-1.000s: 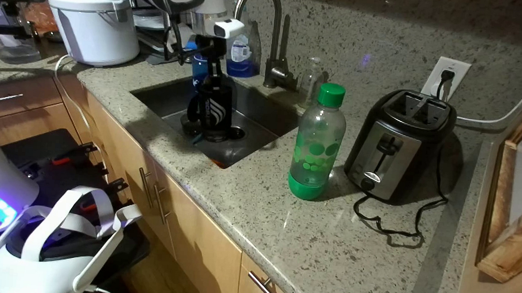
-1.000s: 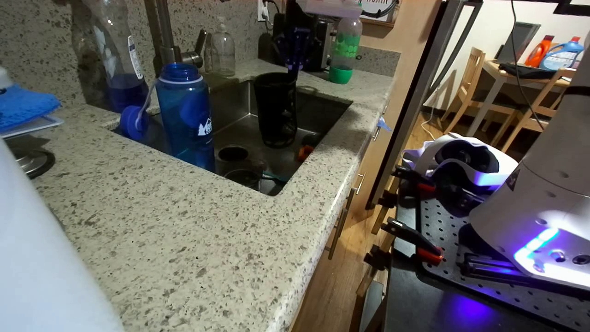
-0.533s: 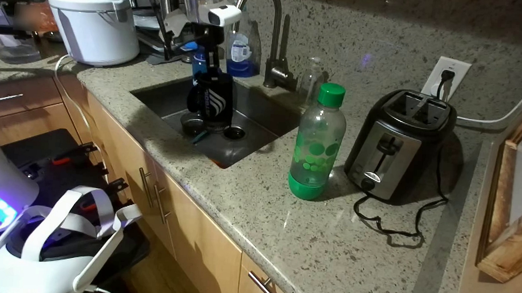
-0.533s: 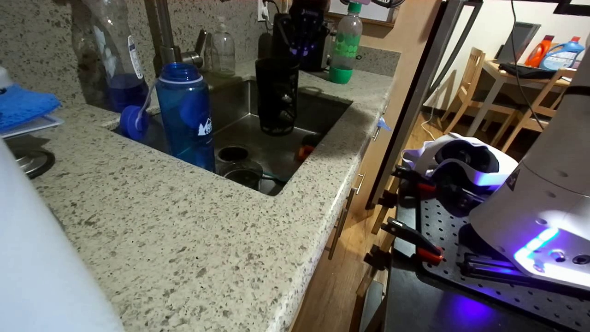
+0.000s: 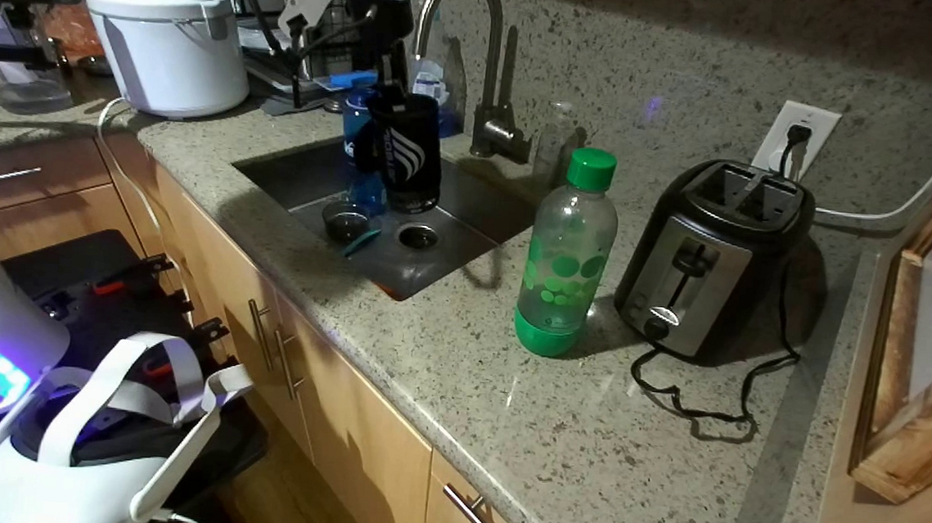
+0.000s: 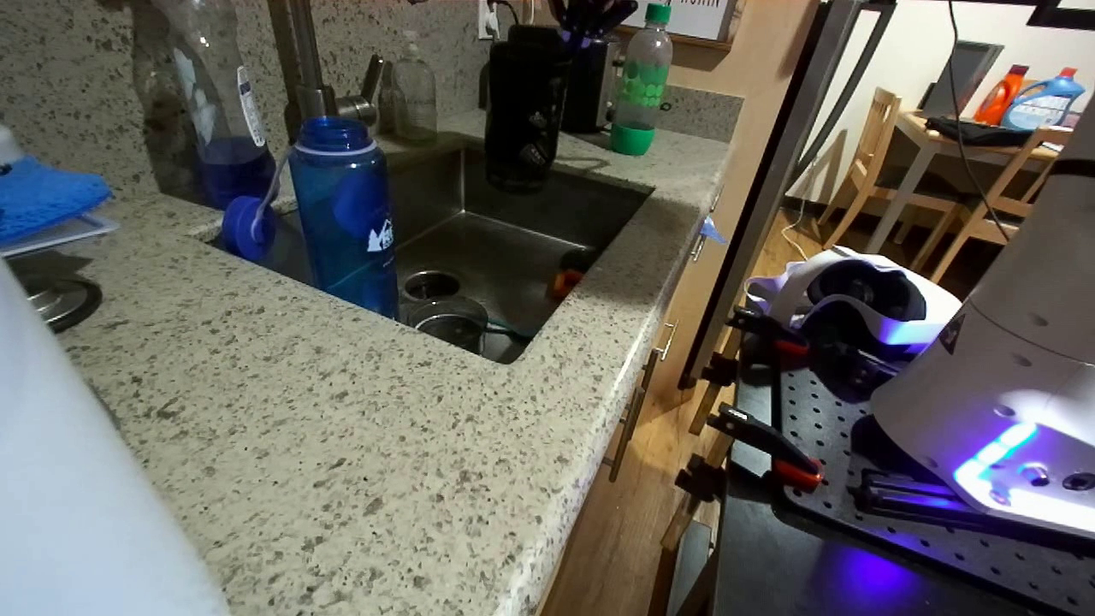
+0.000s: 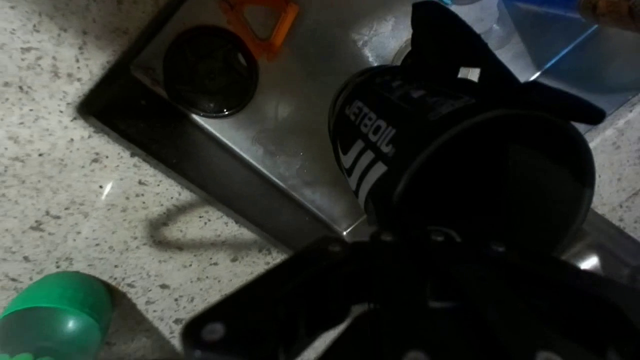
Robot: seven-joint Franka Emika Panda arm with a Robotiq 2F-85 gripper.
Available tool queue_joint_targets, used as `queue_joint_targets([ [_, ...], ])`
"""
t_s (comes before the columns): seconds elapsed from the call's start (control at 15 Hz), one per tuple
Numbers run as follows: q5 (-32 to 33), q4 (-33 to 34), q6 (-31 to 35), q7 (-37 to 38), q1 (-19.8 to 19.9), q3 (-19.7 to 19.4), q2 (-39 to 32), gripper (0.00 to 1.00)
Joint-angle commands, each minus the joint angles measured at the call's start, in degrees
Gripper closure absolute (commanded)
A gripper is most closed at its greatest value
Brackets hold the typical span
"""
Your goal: Put the black flask on the right side of the countertop and the blue bottle on the left side
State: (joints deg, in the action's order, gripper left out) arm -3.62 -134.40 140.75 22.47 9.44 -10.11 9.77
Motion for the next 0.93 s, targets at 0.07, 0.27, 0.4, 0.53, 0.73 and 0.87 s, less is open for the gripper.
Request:
queue_joint_targets([
  [0.07,-0.08,-0.45,-3.50,-0.53,3.19,-0.64,6.03,0.96],
  [0.27,0.20,0.01,-5.01,0.11,5.42,-1.15,8.10,0.96],
  [0.4,-0.17,0.24,-5.72,0.58,6.88,-1.82,9.43,0.96],
  [0.53,-0.35,0.62,-6.43,1.10,8.40,-2.59,10.38,0.96],
  [0.73,-0.24,1.16,-7.53,2.60,10.79,-3.44,11.15,0.96],
  [0.87,-0.20,1.49,-8.21,3.51,12.01,-3.62,10.94,0.96],
])
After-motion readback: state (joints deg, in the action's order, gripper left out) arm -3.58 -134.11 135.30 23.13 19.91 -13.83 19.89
